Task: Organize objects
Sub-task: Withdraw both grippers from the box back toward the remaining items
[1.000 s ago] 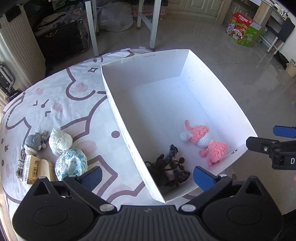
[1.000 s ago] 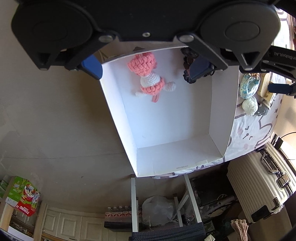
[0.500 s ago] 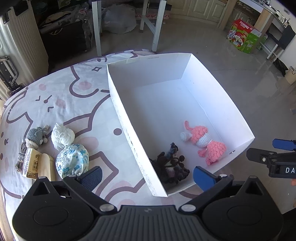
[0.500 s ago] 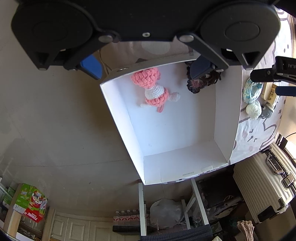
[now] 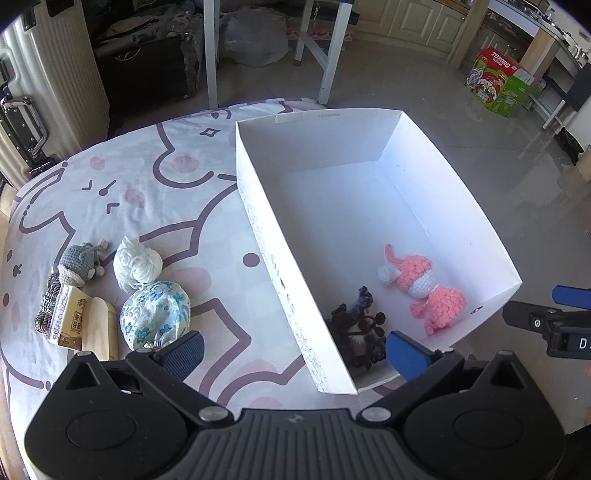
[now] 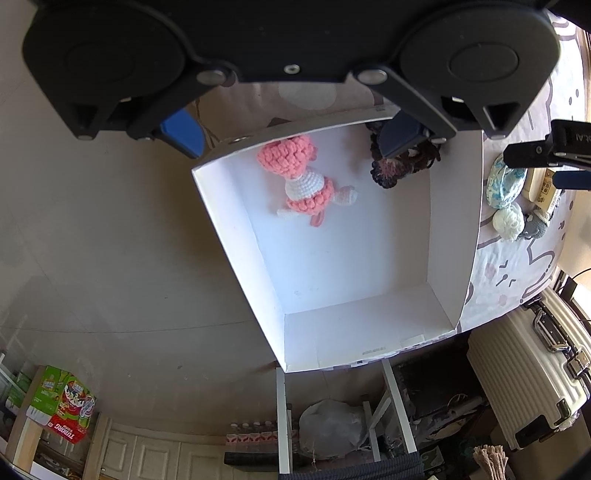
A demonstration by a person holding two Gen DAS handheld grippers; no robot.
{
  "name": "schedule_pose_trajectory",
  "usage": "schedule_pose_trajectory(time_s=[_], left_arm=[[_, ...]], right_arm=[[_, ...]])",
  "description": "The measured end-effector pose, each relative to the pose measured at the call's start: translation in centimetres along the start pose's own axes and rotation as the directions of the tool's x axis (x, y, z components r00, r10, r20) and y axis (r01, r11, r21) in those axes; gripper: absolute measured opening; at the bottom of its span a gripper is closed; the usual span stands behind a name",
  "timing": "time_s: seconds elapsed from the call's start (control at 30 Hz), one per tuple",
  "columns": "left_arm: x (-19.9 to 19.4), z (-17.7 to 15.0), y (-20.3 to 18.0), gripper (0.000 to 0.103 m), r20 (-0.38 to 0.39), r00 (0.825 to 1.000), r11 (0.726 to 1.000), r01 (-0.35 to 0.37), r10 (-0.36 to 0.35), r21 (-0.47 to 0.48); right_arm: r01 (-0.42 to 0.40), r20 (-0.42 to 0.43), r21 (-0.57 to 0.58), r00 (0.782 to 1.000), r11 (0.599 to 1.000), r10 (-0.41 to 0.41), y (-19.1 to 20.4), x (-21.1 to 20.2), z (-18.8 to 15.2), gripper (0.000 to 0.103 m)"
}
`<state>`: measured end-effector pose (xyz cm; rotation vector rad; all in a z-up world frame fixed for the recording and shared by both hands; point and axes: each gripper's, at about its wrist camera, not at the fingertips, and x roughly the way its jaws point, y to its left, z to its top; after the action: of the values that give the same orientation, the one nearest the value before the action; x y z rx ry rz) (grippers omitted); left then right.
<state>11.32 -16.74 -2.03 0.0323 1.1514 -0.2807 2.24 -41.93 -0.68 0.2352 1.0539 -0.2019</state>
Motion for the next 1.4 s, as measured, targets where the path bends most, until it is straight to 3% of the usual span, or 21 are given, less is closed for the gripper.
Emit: schedule_pose_trajectory(time_s=[0.67,1.4], left_arm=[[-2.8,-0.6,9.1,0.103,0.031,0.996,0.987,-0.081,0.086,-0.141],[-6.3,-2.8,17.2,0.103,0.07,0.979,0.955,-0.167,0.189,-0.245]], right_arm=[[-0.04,0.009,-0.11,0.999,0.993,0.041,8.0,0.8,2.4,0.103],[-0.163,0.054,-0.209,0.983,0.964,0.178,16.9,0.5,4.1,0.103]])
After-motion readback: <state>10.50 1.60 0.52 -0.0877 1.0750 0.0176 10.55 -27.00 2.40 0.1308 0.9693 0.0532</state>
